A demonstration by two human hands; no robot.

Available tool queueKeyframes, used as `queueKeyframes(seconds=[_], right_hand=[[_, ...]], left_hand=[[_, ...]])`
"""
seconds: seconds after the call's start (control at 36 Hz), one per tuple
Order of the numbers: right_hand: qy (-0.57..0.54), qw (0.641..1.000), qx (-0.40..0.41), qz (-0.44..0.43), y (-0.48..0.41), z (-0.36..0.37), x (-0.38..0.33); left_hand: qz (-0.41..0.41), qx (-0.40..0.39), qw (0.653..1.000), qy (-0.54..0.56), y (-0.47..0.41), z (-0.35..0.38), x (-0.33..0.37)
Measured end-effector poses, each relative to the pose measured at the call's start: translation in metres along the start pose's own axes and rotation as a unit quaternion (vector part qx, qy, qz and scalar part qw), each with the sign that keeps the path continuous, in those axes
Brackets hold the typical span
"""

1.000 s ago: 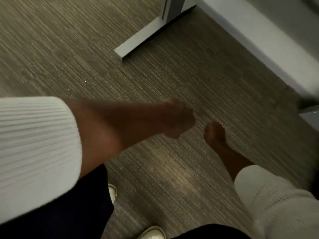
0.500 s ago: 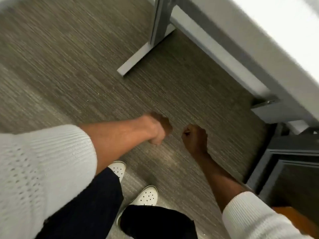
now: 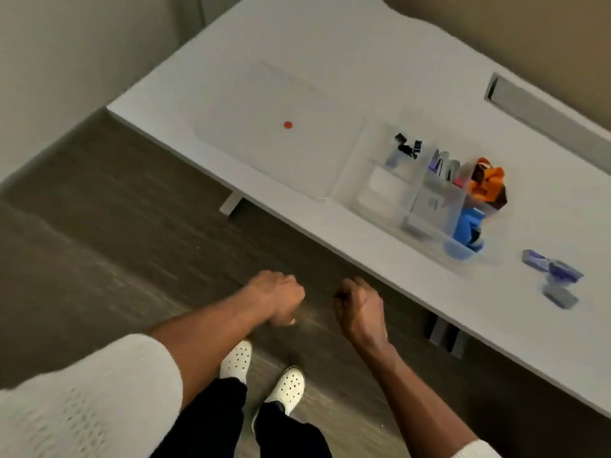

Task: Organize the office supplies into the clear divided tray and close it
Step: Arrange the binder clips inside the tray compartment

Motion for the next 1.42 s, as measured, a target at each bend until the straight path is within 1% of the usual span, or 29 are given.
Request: queueKeyframes(seconds=[0.19, 0.28, 0.36, 0.5, 0.69, 0.89, 1.08, 1.22, 1.31, 1.42], right_hand=[[-0.036, 0.998, 0.042, 0.000, 0.015, -0.052, -0.048], [-0.046, 0.997, 0.065, -0.009, 0.017, -0.069, -0.061], [-0.072, 0.994, 0.087, 0.004, 0.013, -0.086, -0.065], [-0.089, 0.988, 0.125, 0.025, 0.001, -0.121, -0.061], [-0.110, 0.978, 0.170, 0.053, -0.031, -0.166, -0.037], [-0.092, 0.976, 0.195, 0.024, -0.088, -0.210, -0.010], [-0.086, 0.978, 0.187, -0.023, -0.143, -0.246, 0.010], [-0.074, 0.981, 0.174, -0.049, -0.179, -0.254, 0.018], [-0.078, 0.981, 0.167, -0.059, -0.196, -0.255, 0.023], [-0.082, 0.983, 0.152, -0.057, -0.215, -0.247, 0.025]], left_hand=[[0.027, 0.026, 0.998, -0.054, 0.030, -0.058, -0.001], [0.038, 0.036, 0.997, -0.061, 0.035, -0.079, -0.004], [0.049, 0.055, 0.996, -0.057, 0.037, -0.102, -0.006], [0.047, 0.098, 0.992, -0.057, 0.032, -0.139, -0.007], [0.036, 0.159, 0.985, -0.048, 0.008, -0.188, -0.009], [-0.004, 0.240, 0.970, -0.041, -0.024, -0.241, -0.004], [-0.037, 0.299, 0.953, -0.023, -0.058, -0.267, 0.000], [-0.068, 0.287, 0.955, -0.004, -0.085, -0.260, -0.005], [-0.057, 0.269, 0.961, 0.006, -0.097, -0.252, -0.007], [-0.015, 0.270, 0.963, -0.006, -0.109, -0.244, -0.004]])
Point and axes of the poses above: each hand's wrist, its own y-axis away from the middle knuckle, its own z-axis out of the palm, x = y × z, the point moved 8 cm from there along -y, towards the middle knuckle, and after that the axes turned 7 degrees about -y, right-handed, at the moved point
